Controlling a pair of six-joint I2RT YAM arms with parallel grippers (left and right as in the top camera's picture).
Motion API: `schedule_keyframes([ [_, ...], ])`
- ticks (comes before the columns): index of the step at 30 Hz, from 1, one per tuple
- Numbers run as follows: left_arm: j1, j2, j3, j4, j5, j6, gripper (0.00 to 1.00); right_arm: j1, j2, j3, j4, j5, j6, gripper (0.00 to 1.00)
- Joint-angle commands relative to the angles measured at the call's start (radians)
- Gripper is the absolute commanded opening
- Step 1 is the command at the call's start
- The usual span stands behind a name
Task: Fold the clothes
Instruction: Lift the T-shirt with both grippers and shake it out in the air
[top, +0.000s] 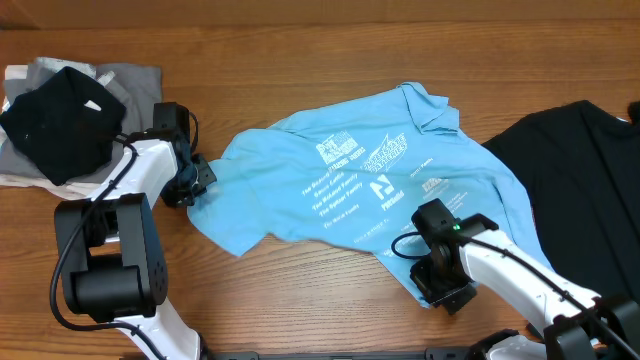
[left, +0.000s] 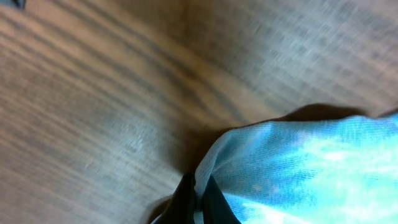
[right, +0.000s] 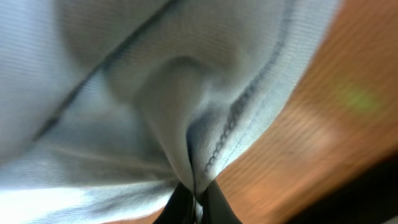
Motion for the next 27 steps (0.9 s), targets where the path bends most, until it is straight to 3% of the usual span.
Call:
schedule_keyframes([
  [1,0.003,-0.038,0.06,-0.036,-0.017,0.042,0.04,0.004,0.002,0.145,-0.054,0.146,-0.048,0.04],
  [7,-0.013,-0.22,0.184,-0.11,-0.013,0.069,0.04,0.004,0.002,0.515,-0.238,0.333,-0.117,0.04],
  [21,-0.093,-0.641,0.496,-0.243,-0.019,0.108,0.04,0.004,0.002,1.213,-0.241,0.403,-0.418,0.04],
  [27,-0.1,-0.785,0.658,-0.324,-0.055,0.09,0.04,0.004,0.002,1.426,-0.278,0.402,-0.455,0.04],
])
